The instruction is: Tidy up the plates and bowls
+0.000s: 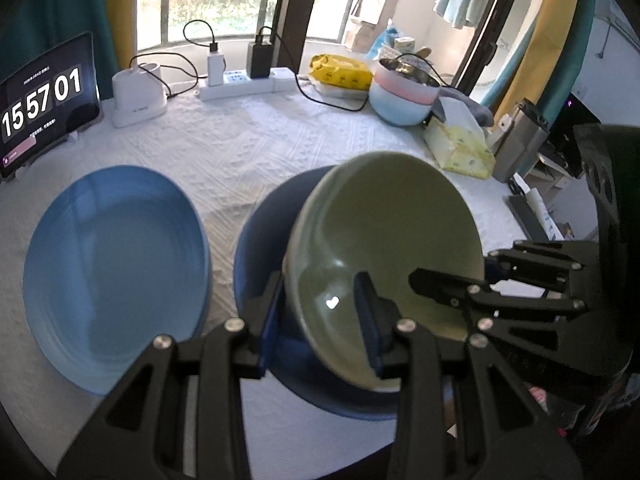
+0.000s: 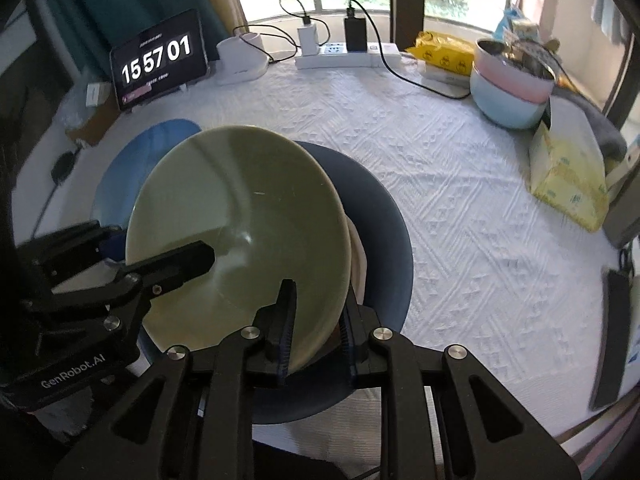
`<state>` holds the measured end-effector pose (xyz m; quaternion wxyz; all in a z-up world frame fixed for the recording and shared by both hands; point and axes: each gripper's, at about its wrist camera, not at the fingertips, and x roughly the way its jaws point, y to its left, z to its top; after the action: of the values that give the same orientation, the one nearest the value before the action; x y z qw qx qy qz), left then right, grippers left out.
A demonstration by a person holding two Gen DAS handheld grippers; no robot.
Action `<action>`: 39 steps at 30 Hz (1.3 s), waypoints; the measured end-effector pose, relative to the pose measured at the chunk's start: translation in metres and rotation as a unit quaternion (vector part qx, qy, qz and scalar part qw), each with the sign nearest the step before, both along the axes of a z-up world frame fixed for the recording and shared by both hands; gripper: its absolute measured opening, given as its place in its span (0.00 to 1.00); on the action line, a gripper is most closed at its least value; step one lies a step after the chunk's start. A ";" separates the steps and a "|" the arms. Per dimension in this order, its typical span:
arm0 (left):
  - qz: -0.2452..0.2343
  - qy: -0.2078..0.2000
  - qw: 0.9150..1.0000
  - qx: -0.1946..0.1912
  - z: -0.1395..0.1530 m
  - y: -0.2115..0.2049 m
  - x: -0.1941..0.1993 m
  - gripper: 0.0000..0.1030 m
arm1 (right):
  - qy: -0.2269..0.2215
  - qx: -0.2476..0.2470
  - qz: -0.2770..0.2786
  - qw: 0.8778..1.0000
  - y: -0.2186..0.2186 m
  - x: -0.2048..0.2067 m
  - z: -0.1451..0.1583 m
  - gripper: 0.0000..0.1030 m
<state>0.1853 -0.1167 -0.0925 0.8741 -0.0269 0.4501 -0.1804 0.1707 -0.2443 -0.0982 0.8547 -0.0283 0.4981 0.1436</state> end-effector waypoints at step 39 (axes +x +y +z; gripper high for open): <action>0.005 -0.030 0.999 -0.021 0.021 0.021 0.000 0.36 | -0.047 0.012 0.002 0.999 -0.023 -0.018 0.024 0.33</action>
<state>0.1855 -0.0955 -0.0718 0.8871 -0.0422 0.4201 -0.1863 0.1532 -0.2675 -0.0740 0.8772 -0.0254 0.4553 0.1501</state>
